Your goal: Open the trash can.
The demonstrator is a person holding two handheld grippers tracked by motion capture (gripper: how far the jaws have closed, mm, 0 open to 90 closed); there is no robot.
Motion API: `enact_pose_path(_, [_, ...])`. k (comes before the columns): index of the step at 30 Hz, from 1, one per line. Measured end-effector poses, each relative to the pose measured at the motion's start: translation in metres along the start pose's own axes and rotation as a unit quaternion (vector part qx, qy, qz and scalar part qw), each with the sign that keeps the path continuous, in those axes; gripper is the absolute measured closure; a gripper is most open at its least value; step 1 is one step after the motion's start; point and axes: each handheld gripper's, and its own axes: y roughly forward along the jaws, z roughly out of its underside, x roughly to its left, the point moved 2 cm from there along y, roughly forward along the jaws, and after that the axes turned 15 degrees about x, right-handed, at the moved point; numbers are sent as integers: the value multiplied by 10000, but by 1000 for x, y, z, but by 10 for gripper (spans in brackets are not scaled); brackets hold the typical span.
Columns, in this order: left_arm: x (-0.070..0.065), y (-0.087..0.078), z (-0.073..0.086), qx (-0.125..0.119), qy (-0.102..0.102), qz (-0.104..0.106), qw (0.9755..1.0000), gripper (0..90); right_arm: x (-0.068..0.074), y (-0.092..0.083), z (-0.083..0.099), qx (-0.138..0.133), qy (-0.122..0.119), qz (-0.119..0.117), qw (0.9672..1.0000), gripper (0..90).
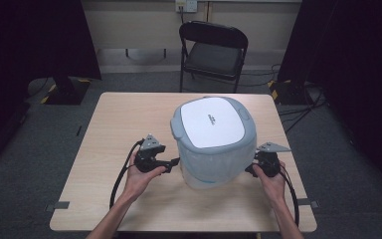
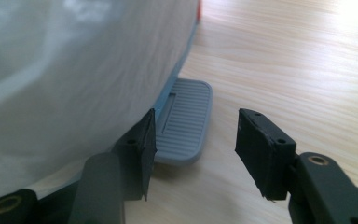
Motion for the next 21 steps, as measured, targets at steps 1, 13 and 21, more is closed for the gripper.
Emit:
enact_pose_path(1, [3, -2, 2, -5, -23, -59, 10000, 242, 4, 1, -1, 4, -56, -25, 10000, 482])
enact_pose_path(13, [45, -16, 15, -72, -594, -241, 9979, 321, 50, 17, -13, 140, -587, -379, 9975, 463])
enact_pose_path(21, [64, -22, 21, -175, -819, -318, 9960, 374, 91, 22, -12, 295, -931, -486, 9940, 492])
